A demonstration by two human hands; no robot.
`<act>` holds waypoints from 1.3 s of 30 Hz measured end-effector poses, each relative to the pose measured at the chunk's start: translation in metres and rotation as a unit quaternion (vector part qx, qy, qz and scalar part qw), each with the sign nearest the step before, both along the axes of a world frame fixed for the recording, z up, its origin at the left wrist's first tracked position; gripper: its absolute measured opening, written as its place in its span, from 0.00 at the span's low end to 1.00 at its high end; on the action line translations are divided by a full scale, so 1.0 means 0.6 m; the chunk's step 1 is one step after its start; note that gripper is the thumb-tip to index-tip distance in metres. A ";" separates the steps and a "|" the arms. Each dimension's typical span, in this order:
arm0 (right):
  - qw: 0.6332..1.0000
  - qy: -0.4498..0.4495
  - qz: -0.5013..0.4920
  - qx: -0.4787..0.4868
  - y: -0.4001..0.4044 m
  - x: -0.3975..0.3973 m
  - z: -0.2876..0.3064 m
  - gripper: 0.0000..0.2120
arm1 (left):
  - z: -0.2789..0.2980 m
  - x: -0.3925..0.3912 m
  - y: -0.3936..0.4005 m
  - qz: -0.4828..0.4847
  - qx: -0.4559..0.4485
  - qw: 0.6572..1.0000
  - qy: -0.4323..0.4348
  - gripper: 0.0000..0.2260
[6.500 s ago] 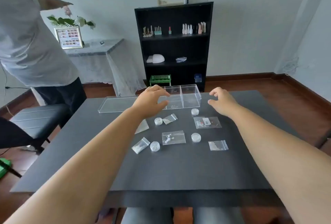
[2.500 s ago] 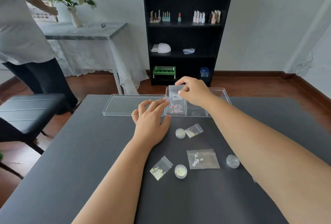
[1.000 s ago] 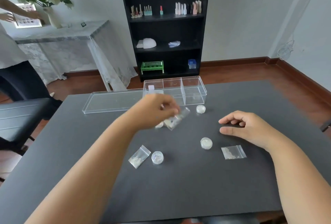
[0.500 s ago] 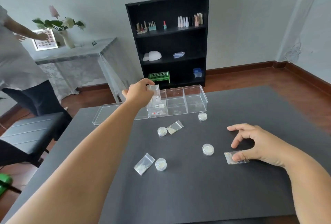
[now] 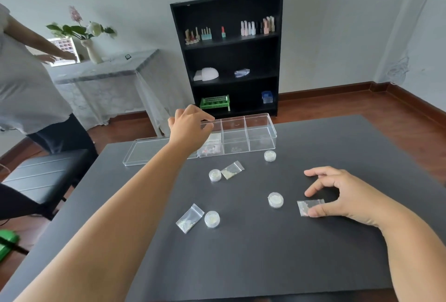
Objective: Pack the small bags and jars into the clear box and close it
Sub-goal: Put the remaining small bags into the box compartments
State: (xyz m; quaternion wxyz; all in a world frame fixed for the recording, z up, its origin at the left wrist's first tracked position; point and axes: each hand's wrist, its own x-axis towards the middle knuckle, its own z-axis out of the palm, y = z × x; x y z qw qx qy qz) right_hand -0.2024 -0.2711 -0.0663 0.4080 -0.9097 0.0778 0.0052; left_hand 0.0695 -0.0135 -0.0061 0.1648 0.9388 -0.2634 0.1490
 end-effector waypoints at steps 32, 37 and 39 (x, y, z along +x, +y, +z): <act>0.950 -0.293 -0.112 -0.002 0.077 0.236 0.111 0.11 | 0.041 -0.047 -0.036 -0.106 -0.134 0.983 0.062 0.03; 0.932 -0.337 -0.131 0.005 0.114 0.275 0.082 0.11 | 0.025 -0.038 -0.050 -0.080 -0.027 0.993 0.077 0.05; 0.920 -0.365 -0.142 0.016 0.120 0.279 0.067 0.10 | 0.022 -0.029 -0.054 -0.076 -0.007 0.991 0.106 0.06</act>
